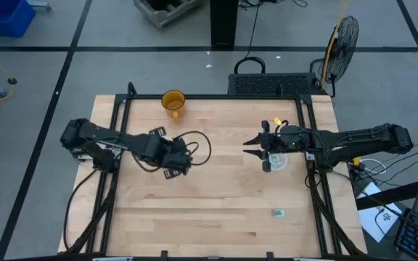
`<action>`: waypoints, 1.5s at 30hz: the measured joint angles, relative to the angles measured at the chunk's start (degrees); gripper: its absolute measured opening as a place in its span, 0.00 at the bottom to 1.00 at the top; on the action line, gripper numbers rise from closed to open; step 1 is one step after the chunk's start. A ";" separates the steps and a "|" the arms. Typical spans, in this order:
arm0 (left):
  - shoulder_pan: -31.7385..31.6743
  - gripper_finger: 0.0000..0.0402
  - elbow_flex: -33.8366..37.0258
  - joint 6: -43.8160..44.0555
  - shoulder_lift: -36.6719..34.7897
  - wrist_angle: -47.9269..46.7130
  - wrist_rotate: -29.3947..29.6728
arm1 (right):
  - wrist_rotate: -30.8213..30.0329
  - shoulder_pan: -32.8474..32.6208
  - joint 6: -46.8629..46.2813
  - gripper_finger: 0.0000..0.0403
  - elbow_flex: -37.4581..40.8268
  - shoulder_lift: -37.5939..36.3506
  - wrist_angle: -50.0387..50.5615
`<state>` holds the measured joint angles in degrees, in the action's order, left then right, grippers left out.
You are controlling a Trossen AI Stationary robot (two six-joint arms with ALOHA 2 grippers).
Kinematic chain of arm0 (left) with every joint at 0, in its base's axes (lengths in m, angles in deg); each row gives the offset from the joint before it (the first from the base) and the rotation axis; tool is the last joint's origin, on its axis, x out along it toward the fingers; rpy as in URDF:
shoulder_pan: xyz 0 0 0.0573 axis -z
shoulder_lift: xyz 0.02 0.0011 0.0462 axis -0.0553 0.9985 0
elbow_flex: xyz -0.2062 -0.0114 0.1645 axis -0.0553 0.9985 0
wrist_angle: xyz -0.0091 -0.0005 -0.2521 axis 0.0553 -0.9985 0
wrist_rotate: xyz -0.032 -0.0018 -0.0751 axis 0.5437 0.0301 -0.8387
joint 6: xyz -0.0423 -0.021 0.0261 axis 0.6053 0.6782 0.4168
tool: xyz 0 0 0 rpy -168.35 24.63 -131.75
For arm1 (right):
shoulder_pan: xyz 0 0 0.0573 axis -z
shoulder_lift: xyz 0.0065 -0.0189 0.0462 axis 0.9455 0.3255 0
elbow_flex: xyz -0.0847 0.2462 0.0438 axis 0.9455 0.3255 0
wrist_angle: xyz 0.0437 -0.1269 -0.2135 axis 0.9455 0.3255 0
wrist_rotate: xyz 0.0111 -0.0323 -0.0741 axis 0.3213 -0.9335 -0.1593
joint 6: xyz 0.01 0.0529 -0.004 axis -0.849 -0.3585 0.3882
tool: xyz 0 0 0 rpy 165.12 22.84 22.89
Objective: Pick and place items into bin
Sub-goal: Put the truvia packet into the left transparent bin, then put the stevia packet into the right transparent bin
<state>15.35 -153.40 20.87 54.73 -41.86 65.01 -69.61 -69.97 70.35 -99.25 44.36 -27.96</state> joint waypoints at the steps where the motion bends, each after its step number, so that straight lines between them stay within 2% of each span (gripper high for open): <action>1: -0.88 0.05 1.14 -0.66 -0.20 0.54 -0.08 | 0.03 0.00 0.00 0.26 0.00 0.00 0.15; 4: -3.66 0.02 6.53 -1.43 -0.44 2.49 -1.55 | 0.04 0.00 -0.01 0.26 0.00 0.00 0.62; 7: -6.17 0.03 13.24 -1.13 -0.26 3.95 -3.44 | 0.04 0.00 -0.02 0.26 0.00 0.00 1.16; 11: -7.79 0.06 21.98 -3.82 -0.29 14.61 -7.28 | 0.04 0.00 -0.02 0.26 0.00 0.00 2.46; 16: -8.74 0.02 27.13 -4.82 -0.33 20.04 -7.75 | 0.04 0.00 -1.26 0.26 0.00 0.00 2.40; 20: -9.33 0.06 27.64 -4.13 -0.33 22.40 -9.88 | 0.06 0.00 -3.65 0.26 0.00 0.00 2.40; 31: -9.28 0.21 27.68 -5.89 -0.33 26.48 -10.07 | 0.02 0.00 -3.72 0.26 0.00 0.00 2.42; 41: -9.28 0.25 27.60 -6.18 -0.33 25.86 -9.97 | 0.00 0.00 -3.57 0.26 0.00 0.00 2.10; 45: -9.28 0.25 24.62 -6.05 -0.33 22.89 -10.43 | -0.04 -0.02 -2.51 0.26 0.00 0.00 1.66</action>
<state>6.07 -128.78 14.82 54.40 -18.97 54.59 -69.65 -69.98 67.84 -99.25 44.36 -26.31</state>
